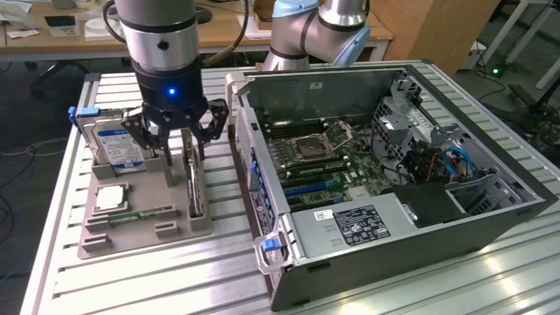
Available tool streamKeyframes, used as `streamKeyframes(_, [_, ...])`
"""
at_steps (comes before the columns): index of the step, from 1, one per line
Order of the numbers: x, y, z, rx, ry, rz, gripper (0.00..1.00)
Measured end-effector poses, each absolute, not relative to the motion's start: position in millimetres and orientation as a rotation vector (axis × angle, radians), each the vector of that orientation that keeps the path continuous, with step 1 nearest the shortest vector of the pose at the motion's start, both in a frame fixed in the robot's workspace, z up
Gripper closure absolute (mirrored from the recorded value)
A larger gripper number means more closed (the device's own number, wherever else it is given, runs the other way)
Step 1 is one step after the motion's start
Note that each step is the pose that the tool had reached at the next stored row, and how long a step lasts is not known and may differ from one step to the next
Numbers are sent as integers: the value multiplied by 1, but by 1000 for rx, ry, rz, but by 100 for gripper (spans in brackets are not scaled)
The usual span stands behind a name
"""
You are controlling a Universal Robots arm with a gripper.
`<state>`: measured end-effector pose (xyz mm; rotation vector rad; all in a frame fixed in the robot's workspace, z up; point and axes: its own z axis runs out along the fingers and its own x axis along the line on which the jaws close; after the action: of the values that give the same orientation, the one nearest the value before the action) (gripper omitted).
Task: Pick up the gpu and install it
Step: 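Pick up the gpu and move the gpu toward the slot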
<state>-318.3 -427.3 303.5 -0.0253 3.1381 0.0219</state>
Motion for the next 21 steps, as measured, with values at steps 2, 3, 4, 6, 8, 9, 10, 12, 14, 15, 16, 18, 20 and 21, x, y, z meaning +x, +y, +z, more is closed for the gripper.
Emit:
streamKeyframes(2, [-317,-427,300,-25,3138,22,45])
streamKeyframes(3, [-317,-427,298,-25,3138,22,45])
streamKeyframes(4, [-317,-427,296,-25,3138,22,45])
streamKeyframes(6, [-317,-427,293,-25,3138,22,45])
streamKeyframes(8, [-317,-427,289,-25,3138,22,45])
streamKeyframes(9, [-317,-427,287,-25,3138,22,45])
streamKeyframes(10, [-317,-427,285,-25,3138,22,45])
streamKeyframes(12, [-317,-427,282,-25,3138,22,45])
streamKeyframes(14, [-317,-427,278,-25,3138,24,45])
streamKeyframes(15, [-317,-427,277,-25,3138,24,45])
streamKeyframes(16, [-317,-427,275,-25,3138,24,45])
streamKeyframes(18, [-317,-427,271,-25,3138,24,45])
streamKeyframes(20, [-317,-427,268,-25,3138,24,45])
streamKeyframes(21, [-317,-426,267,-25,3138,24,45])
